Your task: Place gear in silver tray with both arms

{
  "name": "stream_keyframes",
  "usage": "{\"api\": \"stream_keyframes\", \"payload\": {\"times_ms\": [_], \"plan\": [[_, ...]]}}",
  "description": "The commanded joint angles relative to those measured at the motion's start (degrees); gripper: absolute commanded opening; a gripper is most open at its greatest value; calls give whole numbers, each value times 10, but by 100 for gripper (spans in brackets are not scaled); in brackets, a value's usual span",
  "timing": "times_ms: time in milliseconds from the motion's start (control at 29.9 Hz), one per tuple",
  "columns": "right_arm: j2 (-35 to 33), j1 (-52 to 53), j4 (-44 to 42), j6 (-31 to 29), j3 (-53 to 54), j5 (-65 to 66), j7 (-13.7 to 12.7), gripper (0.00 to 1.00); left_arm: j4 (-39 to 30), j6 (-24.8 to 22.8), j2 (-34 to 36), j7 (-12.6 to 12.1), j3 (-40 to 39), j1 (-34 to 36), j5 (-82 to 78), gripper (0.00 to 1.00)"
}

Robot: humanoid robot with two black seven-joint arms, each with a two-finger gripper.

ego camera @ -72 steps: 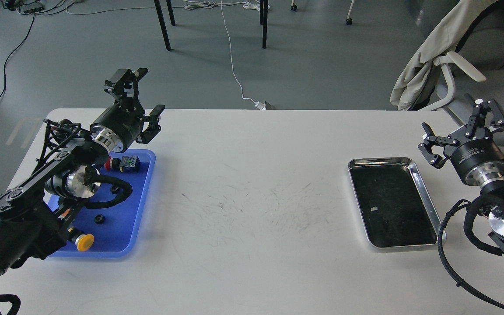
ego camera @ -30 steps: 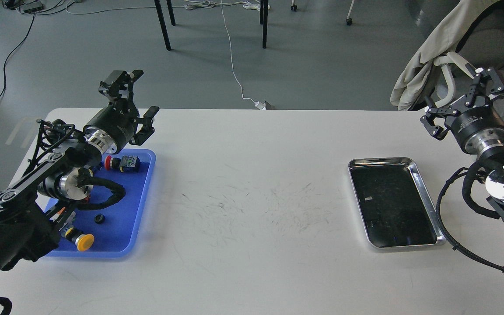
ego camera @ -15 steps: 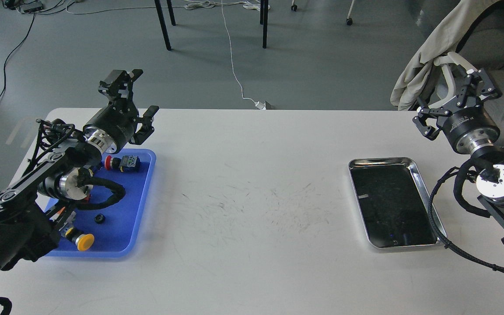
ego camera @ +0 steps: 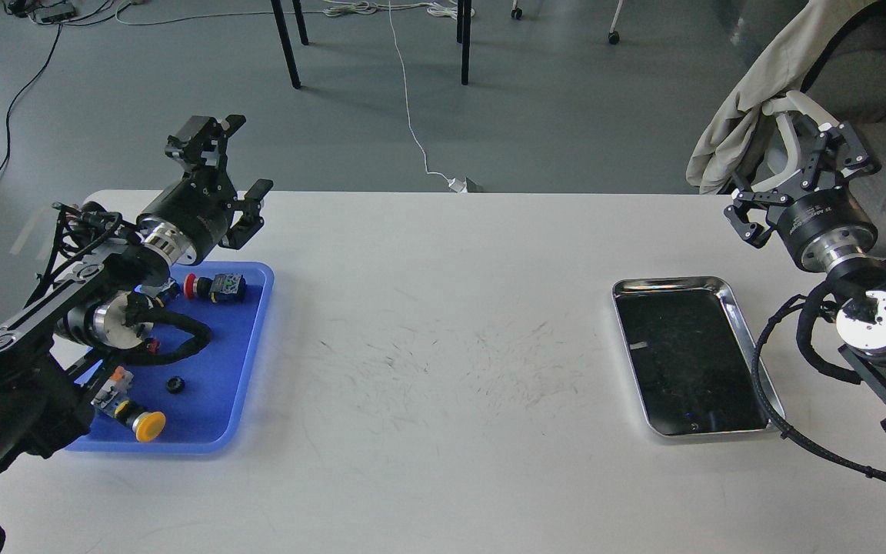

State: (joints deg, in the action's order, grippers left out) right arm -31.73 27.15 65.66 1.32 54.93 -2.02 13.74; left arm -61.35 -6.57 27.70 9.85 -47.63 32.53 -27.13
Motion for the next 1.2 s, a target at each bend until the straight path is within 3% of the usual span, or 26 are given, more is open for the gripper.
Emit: {"api": "stream_keyframes", "payload": {"times_ms": [0,201,535,936,1036,1170], "plan": [[0,-1,0,0,0,0,1,99,-32,-18,41,-1,4,0,-32,99],[0,-3,0,0,0,1,1,99,-83,-48,128,-1,98,12,-70,99],[-1,-4,4,0,0,1,1,99,-192,-56,250,-10,156,27,-196,99],[-4,-6,7,0,1,1,2,99,-199,-49,271,-6,206,51,-288,99],[-3,-6,7,0,1,1,2,99,-196,-43,278,8,222,56,-301,99],[-1,-5,6,0,1,1,2,99,-200,-44,280,73,230,64,-341,99]]}}
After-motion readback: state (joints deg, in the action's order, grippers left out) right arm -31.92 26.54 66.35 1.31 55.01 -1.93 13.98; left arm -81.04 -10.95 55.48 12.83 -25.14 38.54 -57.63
